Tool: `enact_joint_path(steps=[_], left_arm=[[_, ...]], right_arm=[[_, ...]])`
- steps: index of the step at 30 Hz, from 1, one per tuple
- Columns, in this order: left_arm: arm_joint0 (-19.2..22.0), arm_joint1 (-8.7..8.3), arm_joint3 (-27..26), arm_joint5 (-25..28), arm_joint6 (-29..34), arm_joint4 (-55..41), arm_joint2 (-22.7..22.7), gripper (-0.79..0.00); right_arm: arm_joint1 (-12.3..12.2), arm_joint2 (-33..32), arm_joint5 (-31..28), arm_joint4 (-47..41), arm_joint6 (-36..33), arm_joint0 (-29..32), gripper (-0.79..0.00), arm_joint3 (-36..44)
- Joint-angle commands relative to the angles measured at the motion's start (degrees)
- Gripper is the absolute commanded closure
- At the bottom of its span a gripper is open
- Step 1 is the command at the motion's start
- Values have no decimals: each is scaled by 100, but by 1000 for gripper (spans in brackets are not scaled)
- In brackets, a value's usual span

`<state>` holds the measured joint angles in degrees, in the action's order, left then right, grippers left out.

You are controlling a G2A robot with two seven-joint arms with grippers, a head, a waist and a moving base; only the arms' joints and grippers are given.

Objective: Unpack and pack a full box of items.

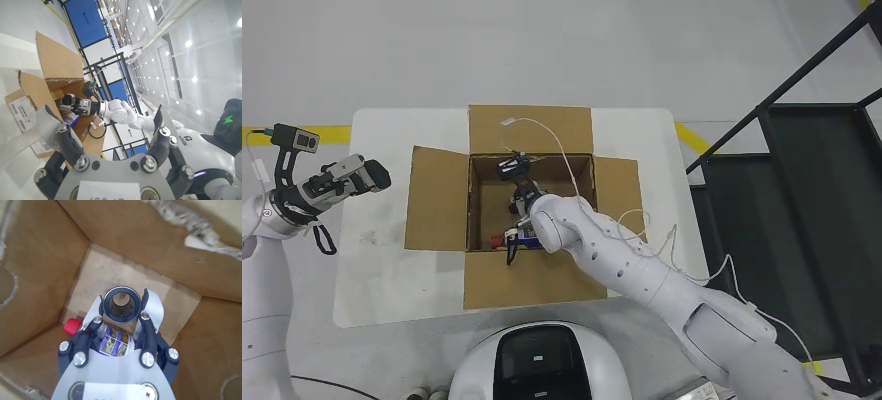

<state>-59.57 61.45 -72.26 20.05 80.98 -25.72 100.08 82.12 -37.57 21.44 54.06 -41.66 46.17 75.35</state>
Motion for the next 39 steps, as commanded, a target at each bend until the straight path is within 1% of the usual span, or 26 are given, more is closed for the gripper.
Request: enact_joint_path(steps=[1, 5, 8, 11, 14, 16, 38, 39], left_arm=[[0, 0, 0, 0, 0, 0, 0, -785], [0, 0, 0, 0, 0, 0, 0, -785], [0, 0, 0, 0, 0, 0, 0, -785], [0, 0, 0, 0, 0, 0, 0, -785], [0, 0, 0, 0, 0, 0, 0, -785], [0, 0, 0, 0, 0, 0, 0, -785], [0, 0, 0, 0, 0, 0, 0, -785], [0, 0, 0, 0, 0, 0, 0, -785]], right_arm=[[-126, -245, -50, 225, -158, 225, 0, 496], [-388, -824, -255, 689, -549, 769, 0, 1542], [-540, -1214, -434, 995, -848, 1164, 0, 2225], [-649, -1540, -580, 1258, -1075, 1495, 0, 2729], [-715, -1783, -657, 1450, -1200, 1749, 0, 3055], [-740, -1895, -700, 1537, -1226, 1865, 0, 3172], [-740, -1895, -700, 1537, -1226, 1865, 0, 3172], [-742, -1918, -740, 1517, -1128, 1900, 0, 3182]])
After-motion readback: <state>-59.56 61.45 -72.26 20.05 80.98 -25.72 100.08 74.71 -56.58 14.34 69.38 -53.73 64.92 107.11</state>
